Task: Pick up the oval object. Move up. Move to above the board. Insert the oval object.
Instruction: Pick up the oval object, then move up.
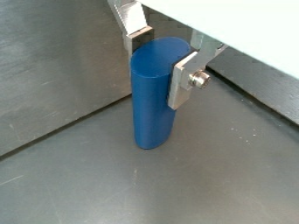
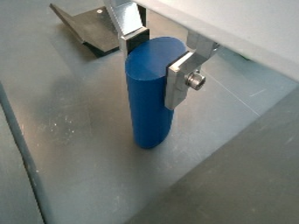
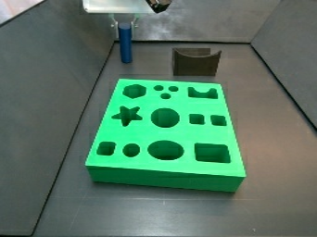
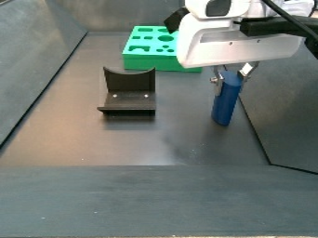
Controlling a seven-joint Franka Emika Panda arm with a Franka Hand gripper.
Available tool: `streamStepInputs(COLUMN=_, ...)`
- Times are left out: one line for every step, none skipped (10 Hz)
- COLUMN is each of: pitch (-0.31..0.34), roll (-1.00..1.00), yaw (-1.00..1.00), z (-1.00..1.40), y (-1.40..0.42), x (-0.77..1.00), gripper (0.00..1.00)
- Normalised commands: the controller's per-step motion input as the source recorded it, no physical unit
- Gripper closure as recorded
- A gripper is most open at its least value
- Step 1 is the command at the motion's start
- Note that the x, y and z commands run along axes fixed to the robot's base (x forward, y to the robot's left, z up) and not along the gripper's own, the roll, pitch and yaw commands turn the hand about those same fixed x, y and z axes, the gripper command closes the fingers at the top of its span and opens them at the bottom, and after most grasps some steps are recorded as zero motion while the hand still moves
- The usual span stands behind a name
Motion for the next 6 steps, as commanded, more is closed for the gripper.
streamStepInputs(pitch=0.000, roll=0.00, yaw=0.00, z=0.00, y=0.00, x=0.00, gripper=1.00)
streamStepInputs(pitch=0.000, roll=0.00, yaw=0.00, z=0.00, y=0.00, x=0.00, gripper=1.00)
streamStepInputs(pitch=0.000, roll=0.00, yaw=0.00, z=0.83, y=0.00, x=0.00, gripper=1.00)
streamStepInputs(pitch=0.037, roll=-0.01, yaw=-0.01, z=0.78, y=0.00, x=-0.08, gripper=1.00)
streamStepInputs(pitch=0.057, roll=-0.01, yaw=-0.01, z=0.70, y=0.00, x=-0.10, gripper=1.00)
streamStepInputs(pitch=0.053, roll=0.01, yaw=-0.02, z=0.53, y=0.01, x=-0.06, gripper=1.00)
